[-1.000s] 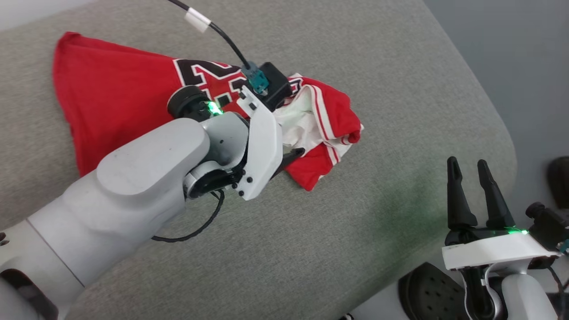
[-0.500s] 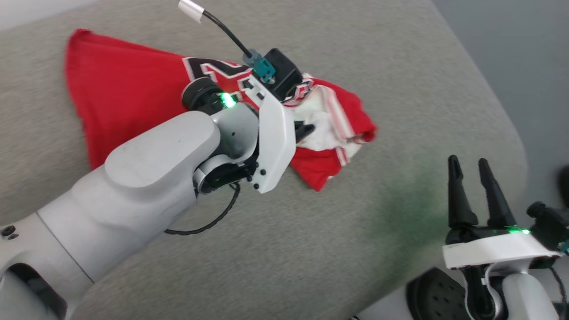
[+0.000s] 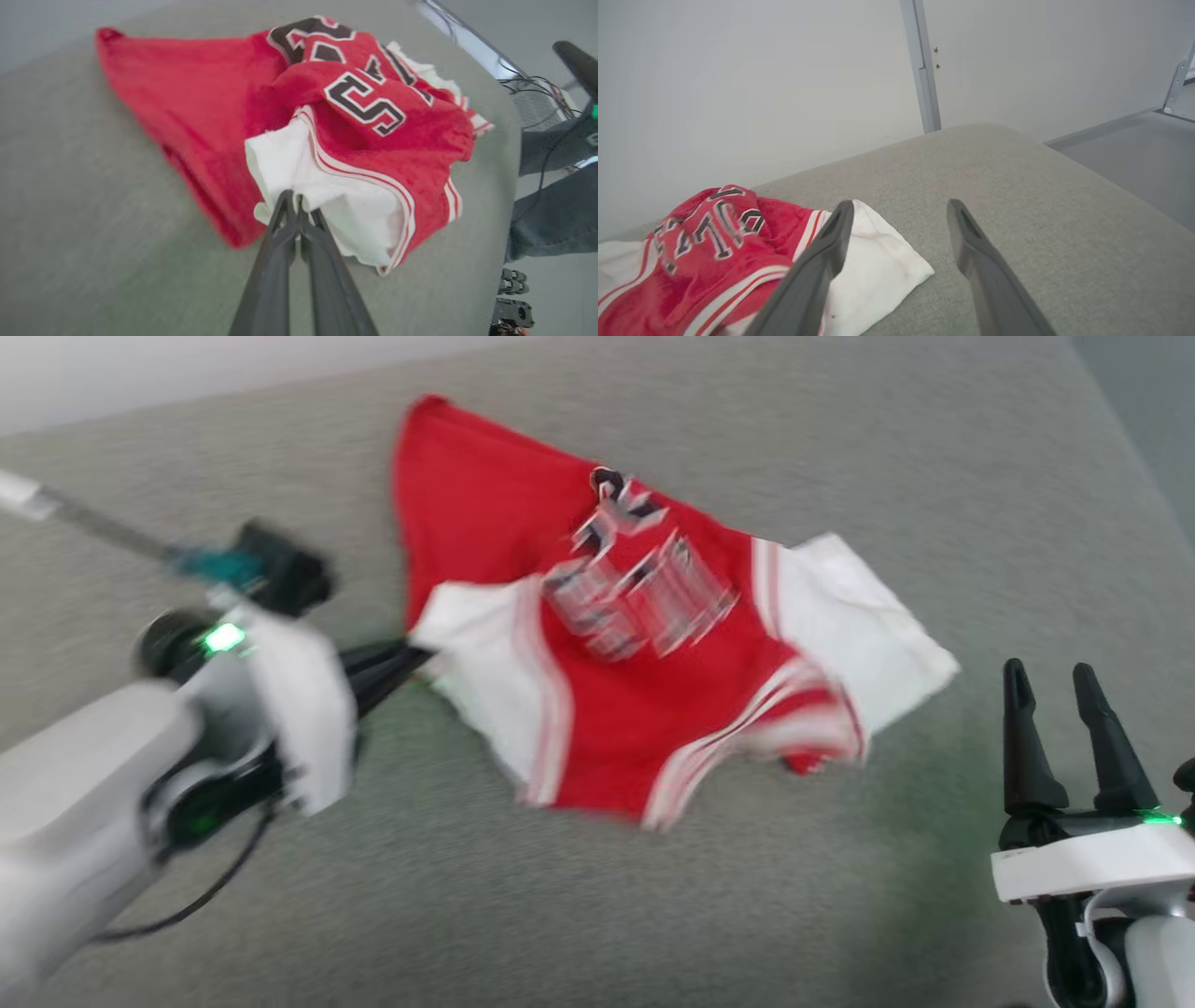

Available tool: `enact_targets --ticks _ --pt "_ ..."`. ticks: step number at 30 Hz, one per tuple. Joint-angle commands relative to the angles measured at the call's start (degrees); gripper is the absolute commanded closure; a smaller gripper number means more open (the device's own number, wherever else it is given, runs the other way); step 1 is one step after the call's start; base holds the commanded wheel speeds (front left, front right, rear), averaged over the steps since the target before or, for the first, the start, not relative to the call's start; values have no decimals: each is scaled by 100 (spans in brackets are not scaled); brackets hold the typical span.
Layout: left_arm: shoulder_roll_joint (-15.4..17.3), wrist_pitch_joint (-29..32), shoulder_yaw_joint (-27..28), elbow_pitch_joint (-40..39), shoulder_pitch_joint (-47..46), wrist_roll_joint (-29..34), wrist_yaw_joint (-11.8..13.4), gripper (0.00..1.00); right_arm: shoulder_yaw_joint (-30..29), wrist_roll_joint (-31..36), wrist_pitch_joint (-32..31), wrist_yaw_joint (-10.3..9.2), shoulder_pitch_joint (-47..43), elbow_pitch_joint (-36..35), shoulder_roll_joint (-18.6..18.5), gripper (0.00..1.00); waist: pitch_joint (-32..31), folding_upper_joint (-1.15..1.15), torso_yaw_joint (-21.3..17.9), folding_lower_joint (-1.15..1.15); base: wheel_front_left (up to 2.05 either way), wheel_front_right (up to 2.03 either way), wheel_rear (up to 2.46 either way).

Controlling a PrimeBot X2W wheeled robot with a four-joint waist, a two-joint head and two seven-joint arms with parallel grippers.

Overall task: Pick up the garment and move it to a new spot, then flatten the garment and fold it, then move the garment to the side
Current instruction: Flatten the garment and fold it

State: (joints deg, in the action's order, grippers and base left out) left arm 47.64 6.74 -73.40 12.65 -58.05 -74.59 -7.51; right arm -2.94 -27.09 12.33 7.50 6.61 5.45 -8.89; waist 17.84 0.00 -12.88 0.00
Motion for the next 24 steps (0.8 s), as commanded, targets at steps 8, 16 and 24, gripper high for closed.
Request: enact_targets --ticks 8,16,24 --pt "755 -321 7 687 825 -376 10 100 -123 147 -410 -2 -103 -414 -133 0 -240 0 797 0 0 0 0" --pt "839 -554 26 1676 818 -166 10 100 -137 239 -722 -2 -145 -712 -187 0 -254 0 844 0 0 0 0" --pt "541 -932 116 2170 1016 -472 10 89 -107 275 -933 -2 -259 -910 -197 0 -314 0 752 0 0 0 0"
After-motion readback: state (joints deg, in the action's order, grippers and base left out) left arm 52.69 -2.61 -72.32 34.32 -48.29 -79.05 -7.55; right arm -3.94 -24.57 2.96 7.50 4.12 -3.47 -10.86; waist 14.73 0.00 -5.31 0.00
